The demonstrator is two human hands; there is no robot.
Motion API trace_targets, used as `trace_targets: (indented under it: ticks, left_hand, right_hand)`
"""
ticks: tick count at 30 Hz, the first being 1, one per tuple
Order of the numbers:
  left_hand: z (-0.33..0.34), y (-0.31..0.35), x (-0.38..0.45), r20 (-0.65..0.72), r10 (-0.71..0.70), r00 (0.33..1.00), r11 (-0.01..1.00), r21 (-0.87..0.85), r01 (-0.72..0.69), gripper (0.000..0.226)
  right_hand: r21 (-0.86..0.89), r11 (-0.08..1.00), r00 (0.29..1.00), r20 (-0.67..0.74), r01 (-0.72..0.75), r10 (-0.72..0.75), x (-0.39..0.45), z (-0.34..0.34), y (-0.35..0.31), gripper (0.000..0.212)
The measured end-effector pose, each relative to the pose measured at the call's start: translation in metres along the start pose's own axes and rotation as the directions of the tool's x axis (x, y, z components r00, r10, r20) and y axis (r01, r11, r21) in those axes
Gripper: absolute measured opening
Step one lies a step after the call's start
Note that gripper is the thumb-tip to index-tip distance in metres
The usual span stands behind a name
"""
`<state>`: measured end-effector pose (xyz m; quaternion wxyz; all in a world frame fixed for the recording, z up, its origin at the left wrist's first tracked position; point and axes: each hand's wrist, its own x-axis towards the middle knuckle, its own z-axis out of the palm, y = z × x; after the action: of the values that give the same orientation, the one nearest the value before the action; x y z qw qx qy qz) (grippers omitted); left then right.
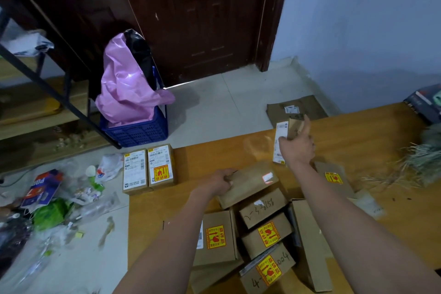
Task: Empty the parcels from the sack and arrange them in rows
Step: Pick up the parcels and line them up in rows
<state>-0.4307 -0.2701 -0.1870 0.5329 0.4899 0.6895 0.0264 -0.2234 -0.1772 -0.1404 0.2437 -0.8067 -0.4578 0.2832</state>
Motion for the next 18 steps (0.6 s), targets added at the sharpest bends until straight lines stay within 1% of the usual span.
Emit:
trace_targets:
  ticks: [1,3,4,5,6,8,9,10,12,13,14,16,17,18]
  left_hand:
    - [0.003,0.003,0.001,0.014,0.013,1.000,1.000,0.020,-0.013,0.050]
    - [0.009,0.009,0.001,0.029,0.049,0.998,0.994,0.093,-0.051,0.050]
    - [0.011,0.011,0.001,0.032,0.065,0.997,0.990,0.125,-0.069,0.049]
    - [0.013,0.014,0.000,0.036,0.073,0.997,0.987,0.141,-0.078,0.049]
    - [0.013,0.015,0.000,0.040,0.076,0.996,0.986,0.143,-0.081,0.049]
    - [0.011,0.015,-0.001,0.039,0.056,0.998,0.993,0.099,-0.060,0.048]
    - [0.008,0.015,-0.002,0.034,0.041,0.999,0.998,0.040,-0.042,0.048]
    - [0.003,0.016,-0.004,0.001,0.043,0.999,0.998,-0.038,-0.043,0.045]
    - [-0.010,0.020,-0.011,-0.131,0.041,0.991,0.973,-0.219,-0.069,0.039]
    - [-0.017,0.022,-0.015,-0.199,0.026,0.980,0.946,-0.312,-0.088,0.039]
    - [-0.026,0.024,-0.019,-0.252,0.002,0.968,0.904,-0.413,-0.109,0.043]
    - [-0.043,0.024,-0.030,-0.296,-0.025,0.955,0.799,-0.580,-0.158,0.051]
    - [-0.051,0.023,-0.037,-0.294,0.008,0.956,0.772,-0.606,-0.192,0.051]
    - [-0.060,0.021,-0.044,-0.274,0.064,0.960,0.767,-0.601,-0.222,0.049]
  right_hand:
    - [0.098,0.995,1.000,0.017,-0.002,0.000,0.000,-0.004,-0.005,0.095]
    - [0.303,0.952,0.996,0.087,-0.040,0.014,0.001,-0.007,-0.010,0.095]
    - [0.379,0.924,0.992,0.125,-0.056,0.008,-0.001,-0.009,-0.013,0.092]
    - [0.420,0.905,0.987,0.163,-0.065,-0.005,-0.006,-0.013,-0.019,0.087]
    - [0.451,0.891,0.981,0.190,-0.055,-0.036,-0.008,-0.015,-0.022,0.079]
    - [0.467,0.883,0.971,0.229,-0.051,-0.064,-0.015,-0.019,-0.030,0.055]
    - [0.458,0.886,0.963,0.262,-0.070,-0.060,-0.019,-0.020,-0.034,0.047]
    - [0.449,0.889,0.951,0.304,-0.091,-0.056,-0.023,-0.021,-0.037,0.046]
    - [0.356,0.928,0.908,0.415,-0.111,-0.051,-0.034,-0.025,-0.047,0.045]
    - [0.271,0.960,0.872,0.484,-0.073,-0.070,-0.039,-0.027,-0.052,0.041]
    - [0.189,0.982,0.826,0.554,-0.008,-0.100,-0.044,-0.028,-0.057,0.037]
    - [0.054,0.988,0.720,0.680,0.144,-0.142,-0.051,-0.028,-0.065,0.033]
    - [0.018,0.977,0.658,0.737,0.212,-0.157,-0.055,-0.027,-0.070,0.032]
    - [-0.011,0.962,0.588,0.793,0.272,-0.157,-0.059,-0.027,-0.076,0.032]
